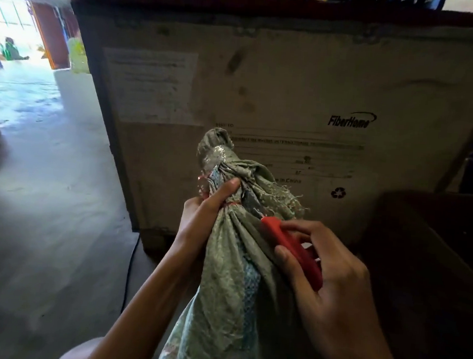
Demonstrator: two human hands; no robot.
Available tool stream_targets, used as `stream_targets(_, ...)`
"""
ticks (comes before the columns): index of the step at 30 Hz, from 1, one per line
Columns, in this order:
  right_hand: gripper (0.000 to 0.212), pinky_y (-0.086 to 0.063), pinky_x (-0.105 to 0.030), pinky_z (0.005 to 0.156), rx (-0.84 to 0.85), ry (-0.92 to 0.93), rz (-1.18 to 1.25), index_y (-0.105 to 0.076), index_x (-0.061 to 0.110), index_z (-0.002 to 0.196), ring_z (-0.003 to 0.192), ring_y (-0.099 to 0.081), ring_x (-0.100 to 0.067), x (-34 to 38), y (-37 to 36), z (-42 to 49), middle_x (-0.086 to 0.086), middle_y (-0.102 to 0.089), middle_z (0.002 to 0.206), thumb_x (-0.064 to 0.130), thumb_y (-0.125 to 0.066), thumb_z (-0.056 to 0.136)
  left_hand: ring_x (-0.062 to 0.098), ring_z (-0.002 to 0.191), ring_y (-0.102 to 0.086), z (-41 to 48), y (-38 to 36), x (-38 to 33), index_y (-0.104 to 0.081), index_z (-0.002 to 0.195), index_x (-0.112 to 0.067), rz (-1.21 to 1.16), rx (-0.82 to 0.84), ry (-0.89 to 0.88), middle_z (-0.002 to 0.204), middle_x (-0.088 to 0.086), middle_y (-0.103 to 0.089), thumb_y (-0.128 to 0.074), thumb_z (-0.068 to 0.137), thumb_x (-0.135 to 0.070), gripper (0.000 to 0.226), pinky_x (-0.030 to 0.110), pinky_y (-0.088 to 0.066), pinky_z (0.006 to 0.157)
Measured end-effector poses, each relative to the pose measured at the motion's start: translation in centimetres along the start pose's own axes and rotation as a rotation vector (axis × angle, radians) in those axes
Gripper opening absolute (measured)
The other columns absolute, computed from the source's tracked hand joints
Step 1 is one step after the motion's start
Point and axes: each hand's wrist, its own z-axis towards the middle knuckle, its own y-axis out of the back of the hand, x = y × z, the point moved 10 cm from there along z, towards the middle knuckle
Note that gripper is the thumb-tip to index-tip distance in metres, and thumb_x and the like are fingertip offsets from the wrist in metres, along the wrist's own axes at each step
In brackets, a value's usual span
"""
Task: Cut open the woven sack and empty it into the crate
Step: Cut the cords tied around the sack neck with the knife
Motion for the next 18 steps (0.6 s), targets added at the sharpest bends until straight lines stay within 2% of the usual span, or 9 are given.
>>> stream_targets(4,0.021,-0.042,-0.005,0.078,0.013,0.033,-0.035,-0.063,0.030,0.114,0.091,-0.061,0.003,0.0,-1.2,0.5,0.015,-0.062,0.102,0.032,-0.059,0.094,0.021,0.072,-0.077,0.2,0.5,0.1,-0.080,0.088,-0.002,0.001,-0.044,-0.025,0.082,0.012,-0.080,-0.074,0.085,-0.045,0.043,0.029,-0.061,0.070)
stream_targets(7,0.022,-0.043,-0.008,0.077,0.022,0.044,-0.037,-0.065,0.029,0.113,0.090,-0.062,0.001,-0.3,-1.7,0.8,0.013,-0.062,0.101,0.032,-0.060,0.092,0.016,0.062,-0.074,0.5,0.6,0.1,-0.079,0.078,-0.005,0.003,-0.064,-0.028,0.070,0.009,-0.077,-0.074,0.086,-0.044,0.040,0.022,-0.057,0.059)
stream_targets(10,0.022,-0.046,-0.013,0.076,0.066,0.044,-0.046,-0.064,0.030,0.113,0.091,-0.062,0.000,-0.7,-2.3,0.8,0.014,-0.061,0.103,0.033,-0.060,0.092,0.014,0.060,-0.073,0.8,0.5,0.3,-0.079,0.083,-0.004,0.022,-0.067,-0.025,0.069,0.007,-0.077,-0.072,0.086,-0.045,0.042,0.019,-0.055,0.056)
stream_targets(15,0.024,-0.044,-0.008,0.077,0.098,0.035,-0.063,-0.065,0.031,0.115,0.092,-0.061,0.000,-1.0,-2.4,0.8,0.016,-0.061,0.103,0.034,-0.061,0.092,0.019,0.065,-0.074,0.9,0.4,0.3,-0.078,0.086,-0.004,0.019,-0.043,-0.047,0.075,0.011,-0.078,-0.071,0.088,-0.043,0.040,0.023,-0.058,0.061)
stream_targets(18,0.025,-0.044,-0.007,0.076,0.106,0.027,-0.064,-0.064,0.032,0.116,0.092,-0.061,0.001,-0.9,-2.4,0.7,0.016,-0.061,0.105,0.035,-0.060,0.092,0.020,0.066,-0.075,0.6,0.3,0.0,-0.077,0.093,0.003,-0.010,-0.028,-0.070,0.079,0.015,-0.078,-0.069,0.090,-0.040,0.044,0.023,-0.059,0.060)
